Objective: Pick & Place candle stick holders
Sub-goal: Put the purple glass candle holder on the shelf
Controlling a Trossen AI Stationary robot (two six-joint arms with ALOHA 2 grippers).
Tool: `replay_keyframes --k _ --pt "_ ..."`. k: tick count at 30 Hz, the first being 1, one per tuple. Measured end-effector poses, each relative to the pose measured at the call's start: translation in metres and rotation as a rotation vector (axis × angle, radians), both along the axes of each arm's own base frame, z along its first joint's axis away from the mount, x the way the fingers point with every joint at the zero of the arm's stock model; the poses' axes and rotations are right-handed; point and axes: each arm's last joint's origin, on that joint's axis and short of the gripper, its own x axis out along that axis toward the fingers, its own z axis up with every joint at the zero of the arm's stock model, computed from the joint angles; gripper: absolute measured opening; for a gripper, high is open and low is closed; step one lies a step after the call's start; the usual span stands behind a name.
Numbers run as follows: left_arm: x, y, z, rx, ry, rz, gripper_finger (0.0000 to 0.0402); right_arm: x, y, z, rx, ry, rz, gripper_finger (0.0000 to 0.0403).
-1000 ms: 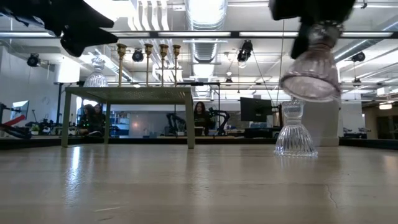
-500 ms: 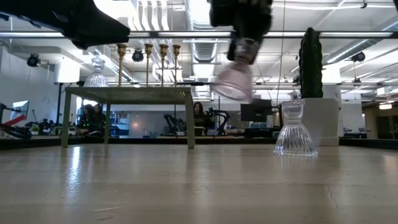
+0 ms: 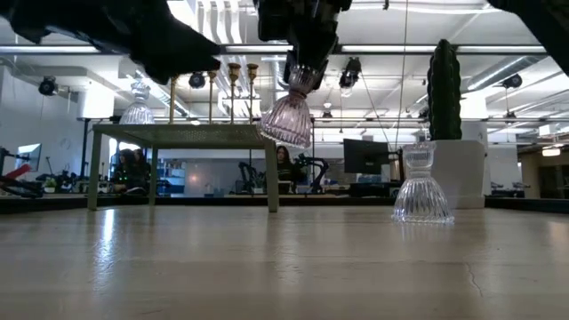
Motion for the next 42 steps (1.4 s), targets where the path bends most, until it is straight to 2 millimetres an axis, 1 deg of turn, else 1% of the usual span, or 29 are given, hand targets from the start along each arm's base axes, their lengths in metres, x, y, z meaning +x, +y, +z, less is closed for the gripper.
replay_keyframes --k 4,9,17,23,29,37,40,42 --pt "0.015 0.006 -0.001 0.006 0.032 -0.033 0.0220 0.006 -0.002 0.006 -0.013 -0.017 0.014 0.0024" --pt "0.033 0.010 -0.004 0.033 0.081 -0.051 0.0220 0.006 -0.003 0.017 -0.035 -0.060 0.024 0.0024" --pt "0.067 0.017 0.003 0.049 0.084 -0.035 0.0220 0.006 -0.003 0.017 -0.040 -0.069 0.037 0.0024" --pt "0.086 0.023 -0.004 0.060 0.127 -0.020 0.0220 0.006 -0.003 0.017 -0.042 -0.068 0.047 0.0024" --pt "0.094 0.026 -0.003 0.048 0.126 -0.021 0.0220 0.005 -0.003 0.017 -0.048 -0.073 0.066 0.0024" --pt "0.098 0.034 -0.004 -0.005 0.123 -0.059 0.0220 0.005 -0.003 0.018 -0.049 -0.080 0.079 0.0024" --pt "0.098 0.035 -0.003 -0.013 0.120 -0.064 0.0208 0.005 -0.003 0.018 -0.049 -0.080 0.080 0.0024" --pt "0.097 0.035 -0.002 -0.003 0.118 -0.068 0.0188 0.005 -0.003 0.018 -0.049 -0.082 0.081 0.0024"
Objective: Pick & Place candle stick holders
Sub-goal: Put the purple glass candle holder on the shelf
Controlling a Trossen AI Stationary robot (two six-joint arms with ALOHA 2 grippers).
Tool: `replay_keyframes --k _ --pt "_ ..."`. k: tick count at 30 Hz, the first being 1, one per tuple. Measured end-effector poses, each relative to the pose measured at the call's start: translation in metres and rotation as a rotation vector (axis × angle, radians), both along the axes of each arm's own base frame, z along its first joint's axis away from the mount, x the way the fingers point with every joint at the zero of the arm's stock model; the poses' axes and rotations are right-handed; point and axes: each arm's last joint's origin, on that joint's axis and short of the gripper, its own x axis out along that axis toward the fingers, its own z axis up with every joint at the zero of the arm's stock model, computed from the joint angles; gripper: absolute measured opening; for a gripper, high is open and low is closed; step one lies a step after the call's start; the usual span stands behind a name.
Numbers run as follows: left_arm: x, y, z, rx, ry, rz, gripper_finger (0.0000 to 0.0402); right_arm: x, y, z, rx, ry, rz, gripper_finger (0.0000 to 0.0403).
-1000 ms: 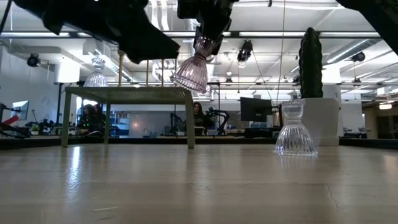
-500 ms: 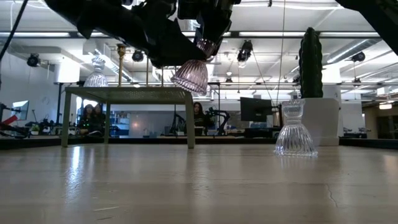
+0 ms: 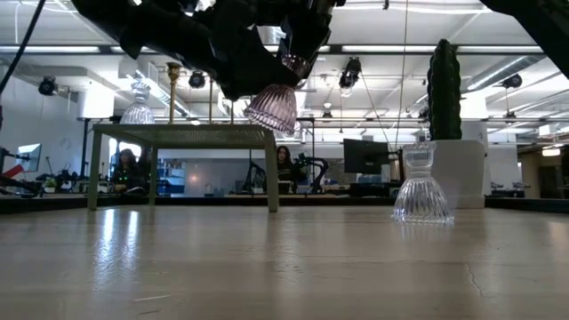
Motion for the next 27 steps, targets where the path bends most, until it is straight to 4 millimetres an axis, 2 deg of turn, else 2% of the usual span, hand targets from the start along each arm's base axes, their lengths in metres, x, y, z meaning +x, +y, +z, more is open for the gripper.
replay_keyframes --k 4,20,22,27 --pt "-0.0008 0.0003 0.0006 0.005 0.000 0.002 0.0130 -0.0006 -0.0002 0.0007 -0.007 0.001 -0.002 0.0023" --pt "-0.0012 0.0001 0.0005 0.020 0.007 -0.011 0.0129 -0.0005 0.0001 0.0006 -0.001 0.002 -0.008 0.0024" --pt "-0.0012 0.0000 0.0005 0.031 0.009 -0.016 0.0129 -0.0005 0.0003 0.0006 0.007 0.005 -0.017 0.0042" --pt "-0.0014 -0.0001 0.0006 0.042 0.010 -0.020 0.0129 -0.0007 0.0011 0.0006 0.021 0.007 -0.014 0.0118"
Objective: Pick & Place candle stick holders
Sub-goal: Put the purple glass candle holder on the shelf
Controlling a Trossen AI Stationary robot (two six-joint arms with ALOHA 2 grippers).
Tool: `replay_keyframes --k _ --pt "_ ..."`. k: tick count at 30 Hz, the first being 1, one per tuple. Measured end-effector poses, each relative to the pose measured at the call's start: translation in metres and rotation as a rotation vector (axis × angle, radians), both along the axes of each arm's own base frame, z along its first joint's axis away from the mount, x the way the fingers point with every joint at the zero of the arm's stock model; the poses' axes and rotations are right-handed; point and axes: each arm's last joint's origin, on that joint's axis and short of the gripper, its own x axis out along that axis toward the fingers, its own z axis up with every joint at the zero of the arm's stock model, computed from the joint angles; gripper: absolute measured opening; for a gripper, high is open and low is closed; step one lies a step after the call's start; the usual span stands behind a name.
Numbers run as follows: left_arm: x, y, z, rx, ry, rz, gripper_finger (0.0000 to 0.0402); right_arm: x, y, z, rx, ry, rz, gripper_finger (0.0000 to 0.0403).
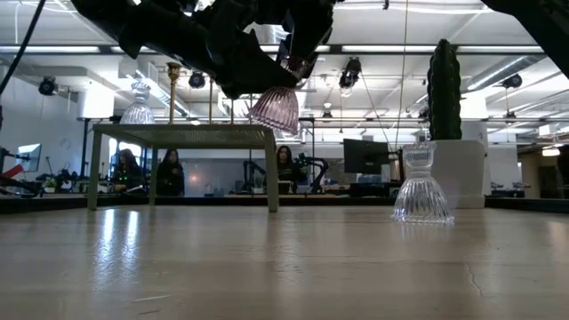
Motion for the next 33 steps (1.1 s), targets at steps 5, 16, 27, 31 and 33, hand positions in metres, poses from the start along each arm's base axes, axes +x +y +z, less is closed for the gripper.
replay_keyframes --k 5,16,27,31,33 --pt "0.000 0.000 -0.001 -0.007 0.003 -0.003 0.0111 0.000 -0.001 0.000 -0.011 0.005 -0.008 0.0173" --pt "0.000 0.001 0.000 -0.002 -0.005 0.021 0.0111 -0.021 -0.018 0.017 -0.001 0.045 -0.079 0.0198" --pt "-0.014 0.001 0.014 -0.010 -0.015 0.089 0.0111 -0.079 -0.022 0.074 0.024 0.019 -0.209 0.0190" --pt "-0.025 -0.001 0.028 0.005 -0.048 0.168 0.0111 -0.102 -0.016 0.079 0.042 0.034 -0.269 0.0183" --pt "-0.031 -0.004 0.036 0.014 -0.072 0.210 0.0111 -0.115 -0.012 0.078 0.052 0.061 -0.299 0.0180"
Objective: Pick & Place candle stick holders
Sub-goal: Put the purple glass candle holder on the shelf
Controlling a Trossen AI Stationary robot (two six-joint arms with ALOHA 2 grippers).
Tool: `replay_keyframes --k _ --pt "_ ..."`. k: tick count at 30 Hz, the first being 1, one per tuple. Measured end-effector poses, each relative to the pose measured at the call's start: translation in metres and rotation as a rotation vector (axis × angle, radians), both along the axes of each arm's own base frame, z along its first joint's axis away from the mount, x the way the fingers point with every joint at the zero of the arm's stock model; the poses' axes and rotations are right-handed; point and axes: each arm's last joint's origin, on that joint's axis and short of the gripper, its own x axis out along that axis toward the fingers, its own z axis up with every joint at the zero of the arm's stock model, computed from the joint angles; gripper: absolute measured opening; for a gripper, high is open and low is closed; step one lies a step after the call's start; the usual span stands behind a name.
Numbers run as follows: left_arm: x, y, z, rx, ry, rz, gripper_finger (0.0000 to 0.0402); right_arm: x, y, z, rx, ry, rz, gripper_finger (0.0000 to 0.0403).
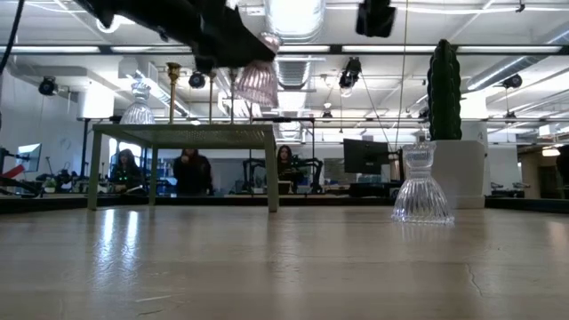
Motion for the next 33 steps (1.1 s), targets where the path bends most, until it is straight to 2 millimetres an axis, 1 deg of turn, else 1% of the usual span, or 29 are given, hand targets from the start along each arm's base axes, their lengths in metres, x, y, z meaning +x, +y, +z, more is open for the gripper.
replay_keyframes --k 3,8,14,21,27,33 --pt "-0.009 -0.003 0.012 0.015 -0.046 0.070 0.0111 -0.015 0.007 -0.008 0.018 0.027 -0.041 0.0176" --pt "-0.026 -0.004 0.029 0.047 -0.103 0.213 0.0111 -0.041 0.019 -0.031 0.042 0.078 -0.087 0.0170" --pt "-0.039 -0.001 0.040 0.069 -0.140 0.383 0.0111 -0.069 0.030 -0.060 0.067 0.070 -0.149 0.0164" --pt "-0.044 0.003 0.039 0.111 -0.126 0.601 0.0111 -0.104 0.035 -0.088 0.098 -0.001 -0.226 0.0159" --pt "-0.047 0.006 0.039 0.105 -0.152 0.748 0.0111 -0.128 0.037 -0.106 0.094 -0.059 -0.260 0.0161" --pt "-0.052 0.010 0.020 0.082 -0.173 0.840 0.0111 -0.147 0.038 -0.119 0.058 -0.065 -0.310 0.0154"
